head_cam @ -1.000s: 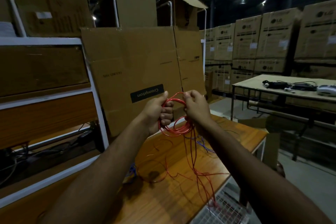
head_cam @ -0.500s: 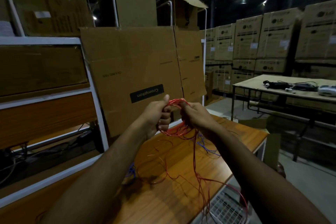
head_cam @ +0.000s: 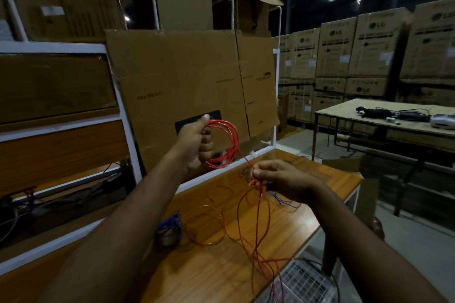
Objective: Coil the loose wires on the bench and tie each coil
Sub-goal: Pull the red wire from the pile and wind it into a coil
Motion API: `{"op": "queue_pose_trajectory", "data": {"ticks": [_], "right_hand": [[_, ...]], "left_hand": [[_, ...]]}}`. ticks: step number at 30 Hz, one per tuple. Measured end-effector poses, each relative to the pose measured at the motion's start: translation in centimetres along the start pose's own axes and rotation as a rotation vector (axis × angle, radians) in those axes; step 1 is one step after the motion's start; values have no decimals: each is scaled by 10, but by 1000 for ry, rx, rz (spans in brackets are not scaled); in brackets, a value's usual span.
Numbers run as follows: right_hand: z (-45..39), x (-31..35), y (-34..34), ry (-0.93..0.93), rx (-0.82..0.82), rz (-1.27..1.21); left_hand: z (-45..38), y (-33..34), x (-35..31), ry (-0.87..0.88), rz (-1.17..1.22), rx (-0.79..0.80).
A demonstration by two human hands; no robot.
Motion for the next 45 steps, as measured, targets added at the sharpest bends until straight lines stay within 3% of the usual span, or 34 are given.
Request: {"op": "queue_pose_trajectory", "data": {"ticks": [4, 8, 12, 18, 27, 32, 37, 45], "right_hand": [[4, -2, -7, -26, -64, -155], [1, -6, 10, -25, 33, -310], [3, -12, 26, -70, 90, -305], [12, -16, 11, -123, -279, -413], [13, 11, 6, -50, -352, -371], [21, 21, -6, -59, -562, -126], [32, 37, -16, -60, -926, 556], [24, 69, 2, -206, -892, 514]], "left_hand": [[1, -5, -9, 26, -22, -21], [0, -4, -15, 63, 24, -56], [-1, -12, -26, 128, 61, -127], [-1, -18, -29, 165, 15, -174], [-8, -4, -6, 138, -97, -191], [-7, 4, -6, 133, -139, -165], [-6, 16, -5, 136, -145, -142], [-7, 34, -1, 202, -355, -198]]}}
Point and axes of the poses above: each hand's wrist, its own z-axis away from the middle knuckle, its own y-axis out of the palm, x = y × z, the point moved 6 cm from there along -z, towards the middle knuckle, and after that the axes turned 7 degrees about x, right-handed, at the moved point
